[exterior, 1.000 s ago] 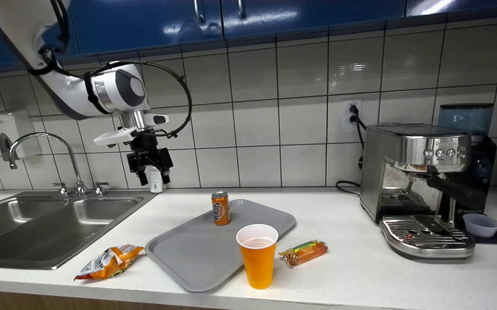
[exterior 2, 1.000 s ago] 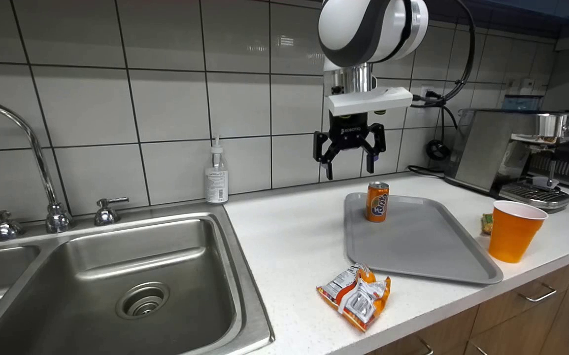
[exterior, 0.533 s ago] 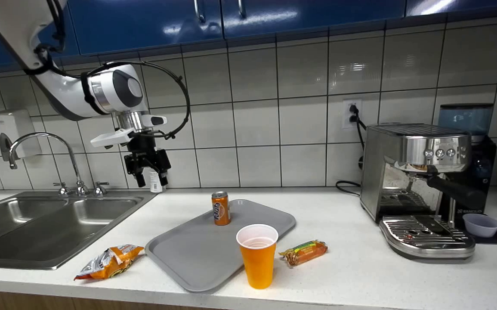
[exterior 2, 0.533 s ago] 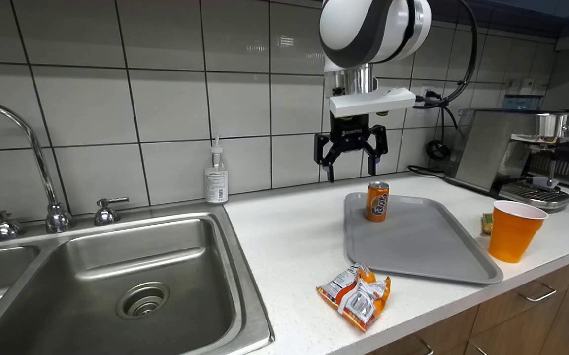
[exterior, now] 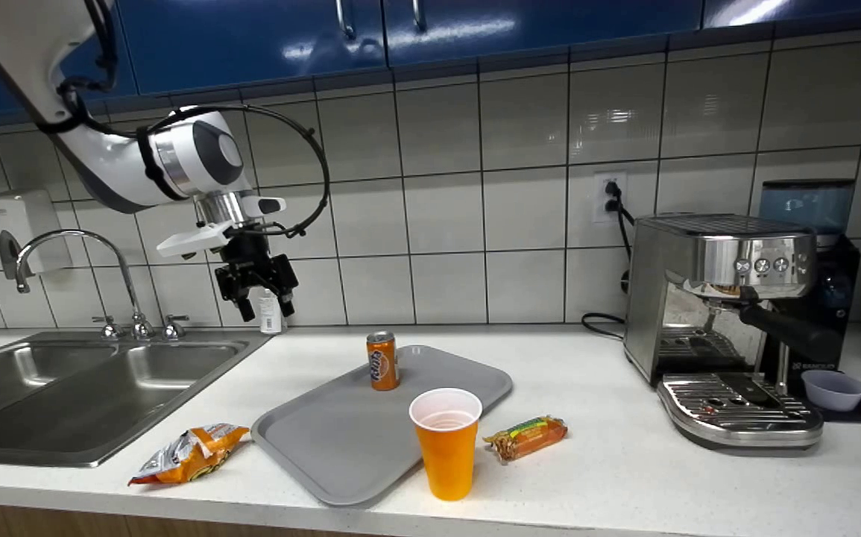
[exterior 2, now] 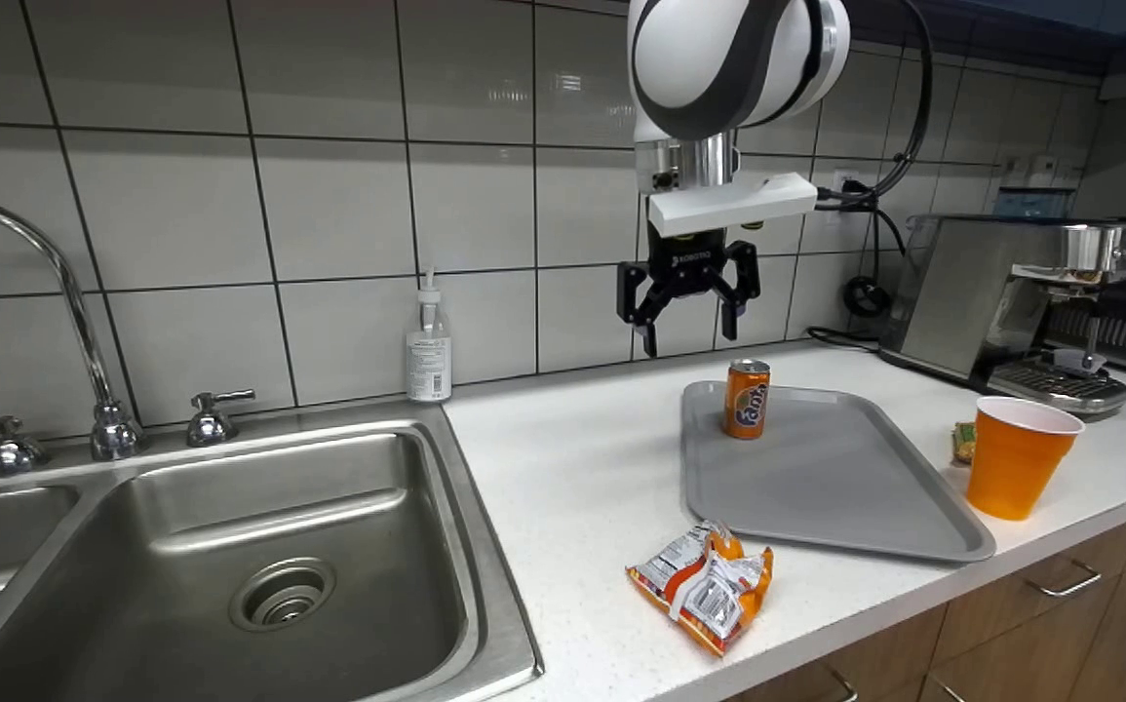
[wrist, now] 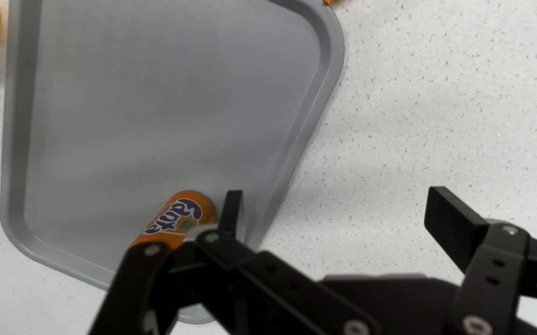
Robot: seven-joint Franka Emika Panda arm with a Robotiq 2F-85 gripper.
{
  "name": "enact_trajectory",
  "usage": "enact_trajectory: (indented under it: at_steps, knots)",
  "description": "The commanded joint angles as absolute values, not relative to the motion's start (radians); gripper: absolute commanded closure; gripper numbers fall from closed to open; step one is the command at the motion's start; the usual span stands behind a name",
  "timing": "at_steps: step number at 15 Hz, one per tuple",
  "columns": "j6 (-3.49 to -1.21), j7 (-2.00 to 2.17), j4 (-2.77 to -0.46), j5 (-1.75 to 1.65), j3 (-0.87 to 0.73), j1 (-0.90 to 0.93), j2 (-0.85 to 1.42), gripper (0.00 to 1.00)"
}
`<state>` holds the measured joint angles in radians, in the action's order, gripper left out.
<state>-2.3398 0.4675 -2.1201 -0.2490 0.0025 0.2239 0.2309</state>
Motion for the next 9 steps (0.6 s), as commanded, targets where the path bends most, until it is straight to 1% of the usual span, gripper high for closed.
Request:
enact_trajectory:
  at_steps: [1,9]
  knots:
    - [-2.373,0.498,-2.172,-0.279,0.022,0.227,0.189,0.00]
    - [-2.422,0.529,-2.236,-0.264,0.052,0.244,0.179,0.00]
